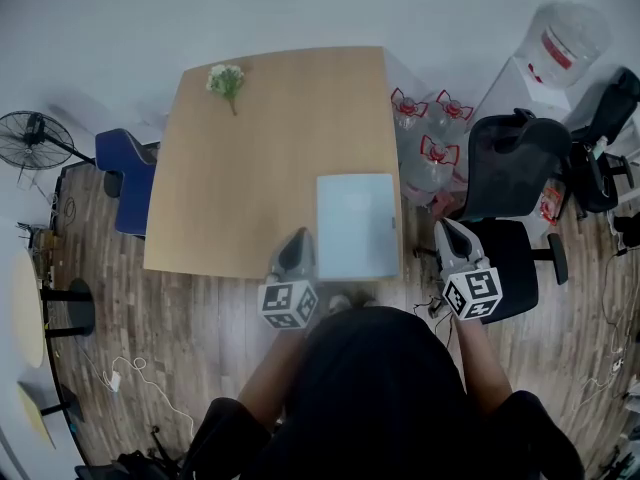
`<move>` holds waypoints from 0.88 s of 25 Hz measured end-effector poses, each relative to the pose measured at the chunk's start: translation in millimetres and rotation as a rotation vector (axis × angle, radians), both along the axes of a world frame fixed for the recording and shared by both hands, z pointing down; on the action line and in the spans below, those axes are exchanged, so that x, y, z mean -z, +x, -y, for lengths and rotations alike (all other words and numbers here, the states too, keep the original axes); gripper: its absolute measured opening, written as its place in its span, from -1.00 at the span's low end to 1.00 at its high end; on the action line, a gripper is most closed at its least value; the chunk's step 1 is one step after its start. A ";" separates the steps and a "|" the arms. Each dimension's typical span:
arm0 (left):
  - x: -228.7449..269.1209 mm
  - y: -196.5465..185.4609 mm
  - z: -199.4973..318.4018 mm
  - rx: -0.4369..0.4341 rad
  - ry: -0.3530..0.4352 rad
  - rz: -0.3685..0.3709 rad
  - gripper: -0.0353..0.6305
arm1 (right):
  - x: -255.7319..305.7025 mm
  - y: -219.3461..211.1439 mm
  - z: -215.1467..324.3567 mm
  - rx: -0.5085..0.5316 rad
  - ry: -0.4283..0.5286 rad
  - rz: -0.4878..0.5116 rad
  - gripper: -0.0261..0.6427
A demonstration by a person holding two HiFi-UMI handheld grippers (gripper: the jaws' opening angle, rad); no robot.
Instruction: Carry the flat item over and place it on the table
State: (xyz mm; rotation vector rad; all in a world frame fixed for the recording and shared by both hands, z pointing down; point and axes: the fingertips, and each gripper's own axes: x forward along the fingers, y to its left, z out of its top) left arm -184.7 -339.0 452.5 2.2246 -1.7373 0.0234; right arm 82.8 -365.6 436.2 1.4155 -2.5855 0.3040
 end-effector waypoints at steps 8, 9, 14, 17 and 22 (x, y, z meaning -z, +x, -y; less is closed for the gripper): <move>-2.1 -10.9 7.7 0.004 0.001 0.002 -0.89 | -5.1 -5.0 6.3 -0.037 0.002 -0.012 -0.92; -2.7 -12.2 9.1 0.003 0.000 0.002 -0.89 | -5.6 -5.5 7.8 -0.041 0.002 -0.014 -0.92; -6.1 -18.9 13.6 -0.010 -0.004 0.002 -0.89 | -8.8 -7.6 13.7 -0.066 -0.003 -0.015 -0.92; -9.0 -24.0 17.6 -0.018 -0.006 0.005 -0.89 | -10.7 -10.8 17.3 -0.078 -0.002 -0.017 -0.92; -13.3 -28.7 27.2 -0.030 -0.009 0.011 -0.89 | -15.3 -16.6 22.5 -0.080 0.000 -0.011 -0.92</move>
